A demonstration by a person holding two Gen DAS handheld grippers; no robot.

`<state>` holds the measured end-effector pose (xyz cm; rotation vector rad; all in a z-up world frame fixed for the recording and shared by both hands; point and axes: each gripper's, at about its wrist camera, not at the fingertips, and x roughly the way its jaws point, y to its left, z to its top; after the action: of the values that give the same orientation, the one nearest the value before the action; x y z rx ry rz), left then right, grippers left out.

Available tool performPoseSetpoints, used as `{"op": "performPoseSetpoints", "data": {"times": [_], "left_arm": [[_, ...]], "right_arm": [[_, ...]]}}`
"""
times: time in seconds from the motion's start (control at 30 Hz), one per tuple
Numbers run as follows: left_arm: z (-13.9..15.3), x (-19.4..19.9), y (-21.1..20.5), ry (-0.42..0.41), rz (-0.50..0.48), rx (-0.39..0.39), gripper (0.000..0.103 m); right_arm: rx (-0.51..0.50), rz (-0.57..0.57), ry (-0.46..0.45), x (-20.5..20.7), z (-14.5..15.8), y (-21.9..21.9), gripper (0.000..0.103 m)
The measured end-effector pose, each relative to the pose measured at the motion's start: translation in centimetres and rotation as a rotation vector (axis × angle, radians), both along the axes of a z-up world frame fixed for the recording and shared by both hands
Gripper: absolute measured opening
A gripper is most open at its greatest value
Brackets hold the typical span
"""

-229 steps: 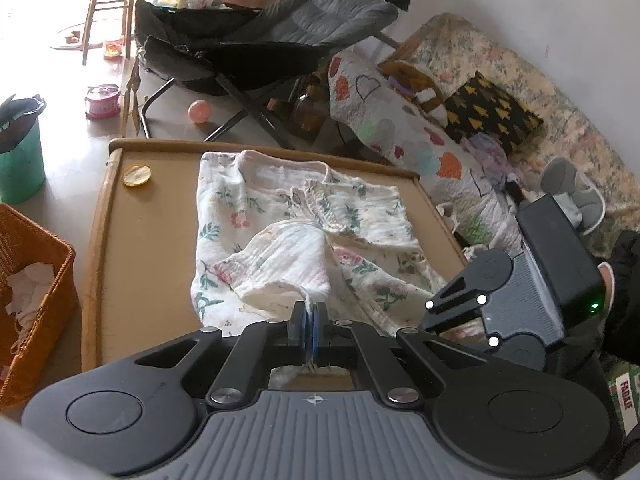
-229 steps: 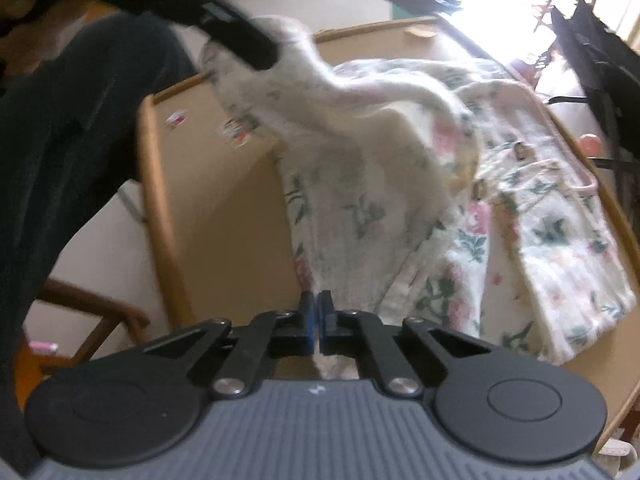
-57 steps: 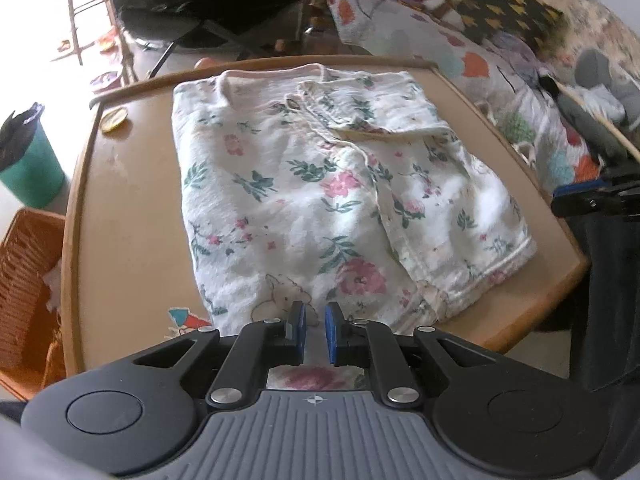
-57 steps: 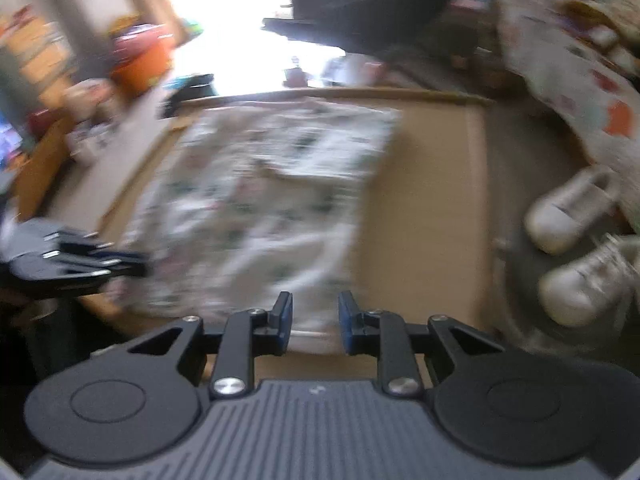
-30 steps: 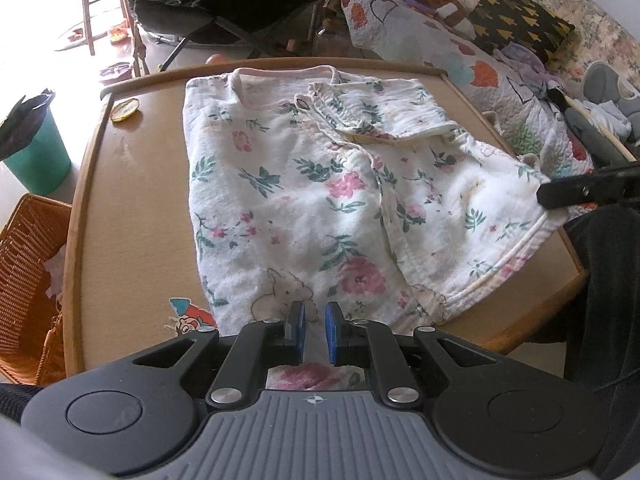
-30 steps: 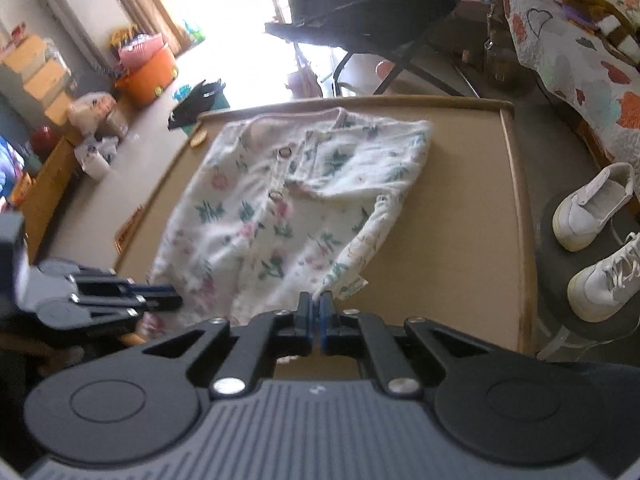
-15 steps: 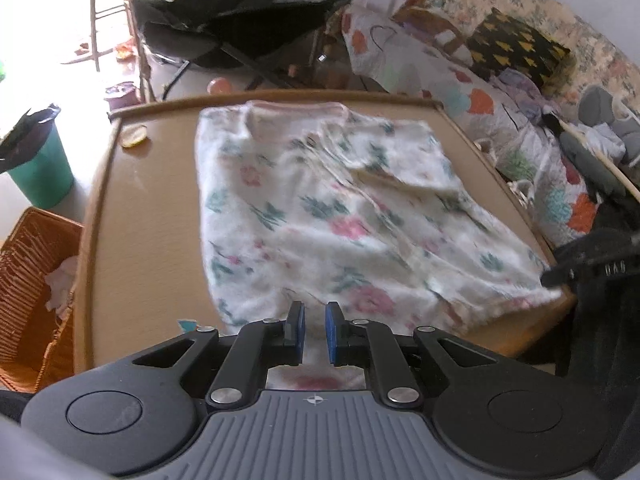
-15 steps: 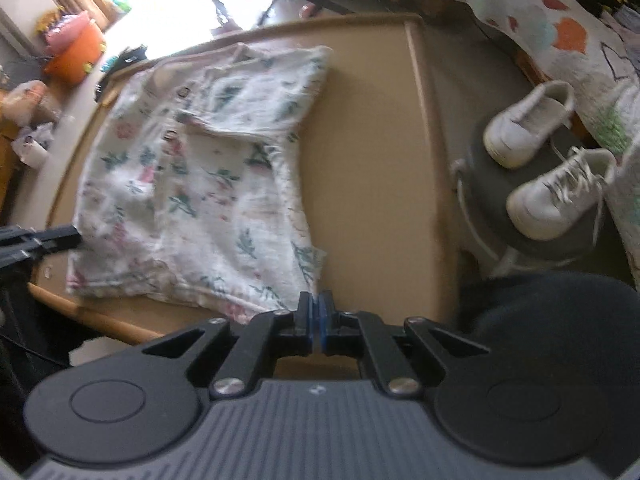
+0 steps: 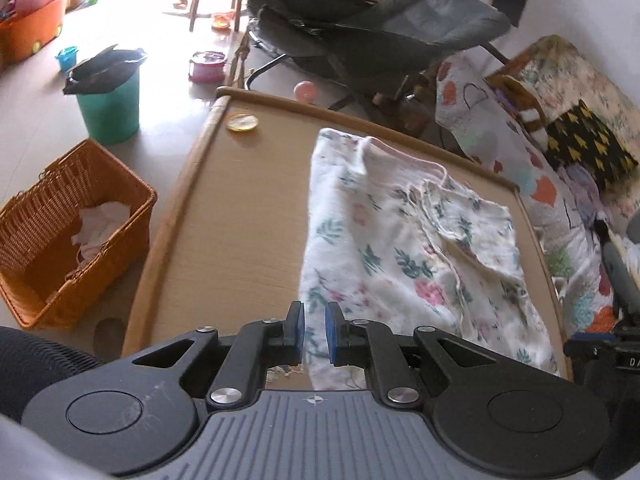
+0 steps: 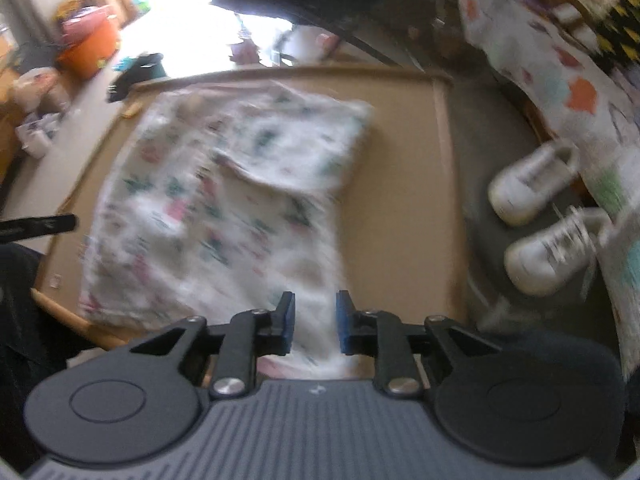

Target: Fold clothes

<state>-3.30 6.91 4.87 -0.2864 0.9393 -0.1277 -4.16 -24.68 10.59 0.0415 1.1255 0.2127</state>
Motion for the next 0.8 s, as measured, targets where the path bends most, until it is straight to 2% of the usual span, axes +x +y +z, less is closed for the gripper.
{"op": "performPoseSetpoints", "data": {"times": [0.2, 0.3, 0.33, 0.43, 0.8], "left_arm": [[-0.2, -0.1, 1.8, 0.022, 0.041, -0.032, 0.016], [-0.7, -0.2, 2.7, 0.034, 0.066, -0.055, 0.017], [-0.9, -0.2, 3.1, 0.035, 0.080, -0.064, 0.021], [-1.4, -0.7, 4.1, 0.035, 0.125, -0.086, 0.044], [-3.2, -1.4, 6.1, 0.049, 0.186, -0.149, 0.046]], "right_arm": [[-0.001, 0.123, -0.001, 4.3, 1.2, 6.9, 0.023], [-0.028, 0.141, 0.016, 6.5, 1.4, 10.4, 0.023], [-0.031, 0.141, 0.027, 7.3, 1.4, 11.4, 0.023], [-0.009, 0.133, 0.058, 9.3, 1.2, 13.8, 0.023], [0.013, 0.068, 0.105, 14.7, -0.1, 20.4, 0.025]]}}
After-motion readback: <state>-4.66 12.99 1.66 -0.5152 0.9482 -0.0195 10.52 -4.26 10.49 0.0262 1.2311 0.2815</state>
